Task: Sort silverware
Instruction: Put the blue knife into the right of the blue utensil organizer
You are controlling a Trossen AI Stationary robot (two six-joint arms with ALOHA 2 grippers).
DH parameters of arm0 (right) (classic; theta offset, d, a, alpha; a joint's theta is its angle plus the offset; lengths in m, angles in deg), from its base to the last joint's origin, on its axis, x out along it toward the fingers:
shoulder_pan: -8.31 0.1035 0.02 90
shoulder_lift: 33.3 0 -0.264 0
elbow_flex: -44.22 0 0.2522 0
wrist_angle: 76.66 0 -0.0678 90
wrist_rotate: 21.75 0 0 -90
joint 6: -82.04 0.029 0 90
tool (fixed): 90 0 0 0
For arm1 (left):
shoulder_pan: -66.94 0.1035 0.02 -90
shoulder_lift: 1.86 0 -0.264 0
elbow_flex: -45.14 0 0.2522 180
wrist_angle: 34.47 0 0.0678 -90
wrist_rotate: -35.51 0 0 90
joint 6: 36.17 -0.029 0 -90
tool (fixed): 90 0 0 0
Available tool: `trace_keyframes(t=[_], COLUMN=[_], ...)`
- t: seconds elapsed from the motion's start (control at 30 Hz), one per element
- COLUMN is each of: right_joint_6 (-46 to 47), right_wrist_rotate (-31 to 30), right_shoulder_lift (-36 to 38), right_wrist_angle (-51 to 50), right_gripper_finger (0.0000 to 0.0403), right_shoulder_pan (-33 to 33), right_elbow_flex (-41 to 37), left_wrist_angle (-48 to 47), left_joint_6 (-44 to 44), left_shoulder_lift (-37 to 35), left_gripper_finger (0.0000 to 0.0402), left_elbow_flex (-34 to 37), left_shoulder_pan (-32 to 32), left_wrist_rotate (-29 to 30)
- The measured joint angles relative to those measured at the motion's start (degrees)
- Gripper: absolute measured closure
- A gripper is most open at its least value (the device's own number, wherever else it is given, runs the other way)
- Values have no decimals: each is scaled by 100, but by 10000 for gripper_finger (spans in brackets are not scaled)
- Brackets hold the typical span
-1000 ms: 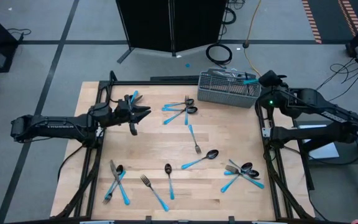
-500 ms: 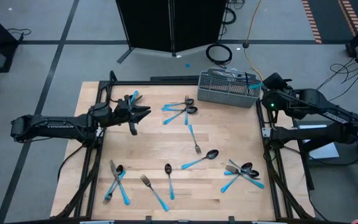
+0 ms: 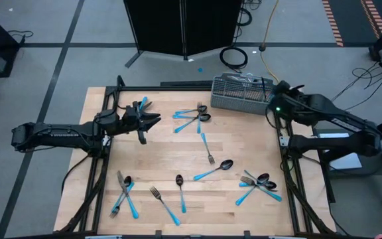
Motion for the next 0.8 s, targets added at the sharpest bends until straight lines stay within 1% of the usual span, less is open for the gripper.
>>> trace_keyframes(t=[0.13,0.47,0.63,0.8], right_joint_6=[-420,-926,-647,-191], right_wrist_rotate=[-9,11,46,67], right_shoulder_lift=[-468,-1810,-2292,-2563], right_wrist_angle=[151,697,712,795], right_gripper_finger=[403,403,401,383], right_shoulder_pan=[-171,-387,-434,-434], right_elbow_flex=[-22,-22,-22,-22], left_wrist_angle=[-2,0,-24,-71], left_joint_6=[24,162,165,164], left_shoulder_lift=[0,0,0,0], left_gripper_finger=[334,334,334,334], left_elbow_flex=[1,0,1,0], left_shoulder_pan=[0,0,-1,0], left_wrist_rotate=[0,2,2,0])
